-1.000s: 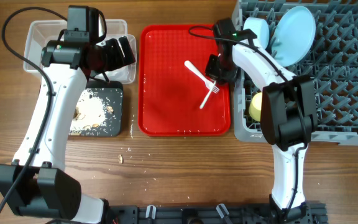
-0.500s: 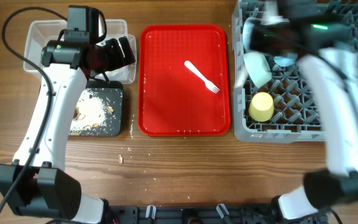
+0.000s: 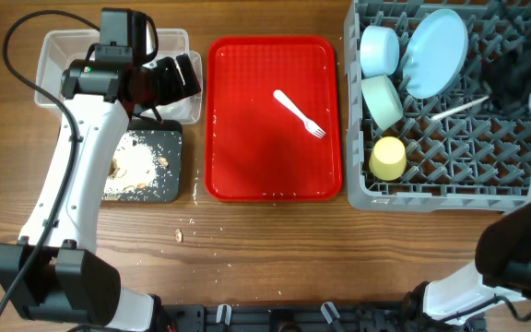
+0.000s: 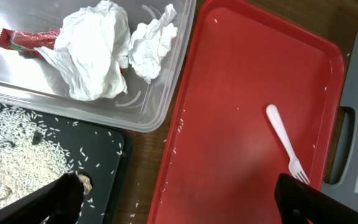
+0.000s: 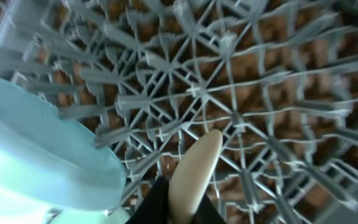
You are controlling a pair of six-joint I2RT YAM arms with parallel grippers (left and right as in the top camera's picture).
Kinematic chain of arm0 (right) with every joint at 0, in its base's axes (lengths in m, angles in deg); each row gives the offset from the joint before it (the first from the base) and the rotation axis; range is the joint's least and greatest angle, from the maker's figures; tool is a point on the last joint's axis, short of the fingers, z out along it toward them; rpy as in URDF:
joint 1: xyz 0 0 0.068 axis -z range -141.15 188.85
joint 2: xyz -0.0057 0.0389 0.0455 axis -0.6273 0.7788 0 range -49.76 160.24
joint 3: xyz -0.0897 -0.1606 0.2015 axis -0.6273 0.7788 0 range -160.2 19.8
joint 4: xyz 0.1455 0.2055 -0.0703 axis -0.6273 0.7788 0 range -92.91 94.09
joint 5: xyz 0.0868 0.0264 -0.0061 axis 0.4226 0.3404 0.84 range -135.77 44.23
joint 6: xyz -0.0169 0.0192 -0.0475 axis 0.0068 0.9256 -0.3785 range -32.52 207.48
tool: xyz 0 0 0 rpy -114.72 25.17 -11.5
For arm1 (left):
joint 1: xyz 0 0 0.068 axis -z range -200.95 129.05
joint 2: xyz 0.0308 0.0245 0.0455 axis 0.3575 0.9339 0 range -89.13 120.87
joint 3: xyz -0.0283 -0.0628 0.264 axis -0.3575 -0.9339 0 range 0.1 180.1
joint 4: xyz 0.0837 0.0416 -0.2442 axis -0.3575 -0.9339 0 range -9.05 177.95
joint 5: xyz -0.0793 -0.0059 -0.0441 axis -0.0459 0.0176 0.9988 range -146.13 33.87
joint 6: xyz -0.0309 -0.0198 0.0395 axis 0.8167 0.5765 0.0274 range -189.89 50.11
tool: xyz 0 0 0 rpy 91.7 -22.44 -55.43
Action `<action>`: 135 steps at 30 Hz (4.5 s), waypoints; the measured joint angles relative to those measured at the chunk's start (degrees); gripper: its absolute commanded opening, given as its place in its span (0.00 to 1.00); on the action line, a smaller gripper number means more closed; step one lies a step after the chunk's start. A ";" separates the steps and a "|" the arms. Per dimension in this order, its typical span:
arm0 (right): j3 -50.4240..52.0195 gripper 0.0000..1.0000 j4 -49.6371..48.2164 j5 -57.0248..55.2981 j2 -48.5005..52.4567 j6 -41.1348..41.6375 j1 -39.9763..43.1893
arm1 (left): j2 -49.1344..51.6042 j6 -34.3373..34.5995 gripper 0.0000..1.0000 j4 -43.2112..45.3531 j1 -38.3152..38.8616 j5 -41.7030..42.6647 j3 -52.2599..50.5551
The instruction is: Sort waste into correct bins and load items into the dishwasher rack
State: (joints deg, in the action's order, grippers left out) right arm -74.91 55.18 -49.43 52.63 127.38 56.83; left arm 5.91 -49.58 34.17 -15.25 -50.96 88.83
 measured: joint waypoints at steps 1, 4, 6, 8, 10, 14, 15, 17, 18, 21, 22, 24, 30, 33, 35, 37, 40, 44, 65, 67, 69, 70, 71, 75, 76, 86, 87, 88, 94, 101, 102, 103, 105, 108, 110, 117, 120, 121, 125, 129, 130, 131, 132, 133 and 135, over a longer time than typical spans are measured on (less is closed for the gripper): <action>1.38 0.21 -1.03 0.48 0.15 0.11 -0.31 | 0.00 0.00 1.00 0.00 0.00 -0.02 0.00; 4.48 0.22 -3.69 2.16 0.52 0.63 -0.87 | 0.00 0.00 1.00 -0.02 0.00 -0.02 0.00; 5.55 0.22 -3.72 2.86 0.59 0.61 -0.96 | 0.00 0.00 1.00 0.00 0.00 -0.02 0.00; 5.73 0.22 -3.78 3.72 0.63 0.35 -0.96 | 0.00 0.00 1.00 0.00 0.00 -0.02 0.00; 5.73 0.22 -4.13 5.22 0.63 -1.09 -0.94 | 0.00 0.00 1.00 -0.02 0.00 -0.02 0.00; 5.66 0.35 -4.26 12.41 0.46 -8.35 -1.25 | 0.00 -0.02 1.00 0.00 0.00 -0.02 0.00; 5.64 0.45 -4.37 13.66 0.13 -10.29 -1.73 | 0.00 0.00 1.00 -0.02 0.00 -0.02 0.00; 5.42 0.66 -5.11 15.67 -1.60 -15.30 -4.11 | 0.00 0.00 1.00 -0.02 0.00 -0.02 0.00; 5.31 0.75 -5.92 16.04 -2.73 -17.62 -5.77 | 0.00 0.00 1.00 0.00 0.00 -0.02 0.00; 4.00 0.82 -8.11 16.48 -7.37 -23.85 -15.34 | 0.00 -0.02 1.00 -0.02 0.00 -0.02 0.00; 3.39 0.83 -8.92 15.91 -8.63 -25.92 -19.54 | 0.00 0.00 1.00 0.00 0.00 -0.02 0.00; 2.56 0.83 -9.90 14.53 -9.42 -28.33 -25.97 | 0.00 0.00 1.00 -0.02 0.00 -0.02 0.00; 2.19 0.82 -11.06 8.37 -0.26 -33.22 -41.11 | 0.00 0.00 1.00 -0.02 0.00 -0.02 0.00; 2.23 0.78 -11.08 6.97 6.34 -34.16 -41.94 | 0.00 -0.02 1.00 0.00 0.00 -0.02 0.00; 2.32 0.76 -11.45 5.95 11.72 -35.21 -41.77 | 0.00 0.00 1.00 0.00 0.00 -0.02 0.00; 2.32 0.73 -11.89 5.51 14.43 -36.96 -41.68 | 0.00 -0.02 1.00 0.00 0.00 -0.02 0.00; 2.32 0.68 -12.55 5.01 18.40 -39.50 -41.68 | 0.00 0.00 1.00 -0.02 0.00 -0.02 0.00; 2.34 0.61 -15.02 4.87 21.51 -41.31 -41.48 | 0.00 0.00 1.00 -0.02 0.00 0.00 0.00; 1.01 0.04 -14.01 5.16 24.15 -43.52 -41.03 | 0.00 0.00 1.00 0.00 0.00 -0.02 0.00; 0.28 0.04 -11.13 5.33 24.15 -43.15 -41.03 | 0.00 0.00 1.00 -0.02 0.00 -0.02 0.00; -0.44 0.04 -9.09 5.35 23.96 -42.75 -41.03 | 0.00 0.00 1.00 0.00 0.00 0.00 0.00; -1.05 0.04 -7.58 5.49 23.56 -42.53 -41.03 | 0.00 0.00 1.00 0.00 0.00 -0.02 0.00; -1.51 0.04 -6.54 5.60 22.73 -42.34 -41.03 | 0.00 0.00 1.00 0.00 0.00 -0.02 0.00; -5.86 0.04 -1.75 5.64 14.99 -40.41 -41.00 | 0.00 0.00 1.00 0.00 0.00 -0.02 0.00; -6.78 0.04 -1.46 5.44 11.85 -39.45 -40.85 | 0.00 0.00 1.00 0.00 0.00 -0.02 0.00; -10.19 0.04 8.15 -6.27 -8.90 -17.38 -22.60 | 0.00 0.00 1.00 -0.02 0.00 -0.02 0.00; -9.35 0.04 8.57 -6.67 -8.57 -14.60 -20.24 | 0.00 0.00 1.00 0.00 0.00 -0.02 0.00; -7.82 0.04 8.70 -6.69 -8.04 -11.34 -17.31 | 0.00 0.00 1.00 0.00 0.00 0.00 0.00; 5.11 0.10 4.07 -2.12 -5.09 3.63 -9.77 | 0.00 0.00 1.00 -0.02 0.00 -0.02 0.00; 13.22 0.80 0.11 -0.24 -4.87 16.52 -9.88 | 0.00 0.00 1.00 -0.02 0.00 -0.02 0.00; 13.22 0.80 -0.59 -0.24 -4.87 17.09 -9.90 | 0.00 0.00 1.00 0.00 0.00 -0.02 0.00; 13.22 0.80 -0.98 -0.24 -4.87 17.35 -9.88 | 0.00 -0.02 1.00 0.00 0.00 -0.02 0.00; 13.20 0.80 -1.25 -0.22 -4.87 17.77 -9.81 | -0.02 0.00 1.00 0.00 0.00 -0.02 0.00; 12.57 0.80 -1.18 -0.22 -5.01 16.94 -9.33 | 0.00 0.00 1.00 -0.02 0.00 -0.02 0.00; 12.09 0.80 -1.16 0.20 -5.66 14.51 -9.16 | 0.00 0.00 1.00 -0.02 0.00 -0.02 0.00; 9.99 1.00 -3.30 11.28 -18.97 -11.19 -9.14 | 0.00 0.00 1.00 0.00 0.00 -0.02 0.00; 9.05 1.00 -1.40 16.94 -25.88 -20.00 -9.20 | 0.00 0.00 1.00 0.00 0.00 -0.02 0.00; 8.87 1.00 -0.59 18.43 -28.52 -22.14 -9.20 | 0.00 0.00 1.00 -0.02 0.00 -0.02 0.00; 8.48 1.00 0.42 21.35 -34.64 -25.99 -9.20 | 0.00 0.00 1.00 -0.02 0.00 -0.02 0.00; 8.41 1.00 4.04 21.77 -35.82 -27.47 -9.22 | 0.00 0.00 1.00 -0.02 0.00 -0.02 0.00; 8.41 1.00 4.13 21.38 -35.82 -27.67 -9.31 | 0.00 0.00 1.00 -0.02 0.00 -0.02 0.00; 8.41 1.00 4.11 20.85 -35.87 -27.87 -9.51 | 0.00 0.00 1.00 -0.02 0.00 -0.02 0.00; 8.41 1.00 4.04 20.22 -36.00 -28.02 -9.66 | 0.00 0.00 1.00 -0.02 0.00 -0.02 0.00; 8.41 1.00 3.80 19.82 -36.11 -28.09 -9.81 | 0.00 0.00 1.00 -0.02 0.00 -0.02 0.00; 8.55 1.00 2.14 18.78 -36.48 -28.22 -10.27 | 0.00 -0.02 1.00 -0.02 0.00 -0.02 0.00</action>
State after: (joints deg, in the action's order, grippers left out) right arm -66.37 57.32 -30.66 16.15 99.16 46.55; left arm 5.91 -49.60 34.15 -15.25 -50.99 88.83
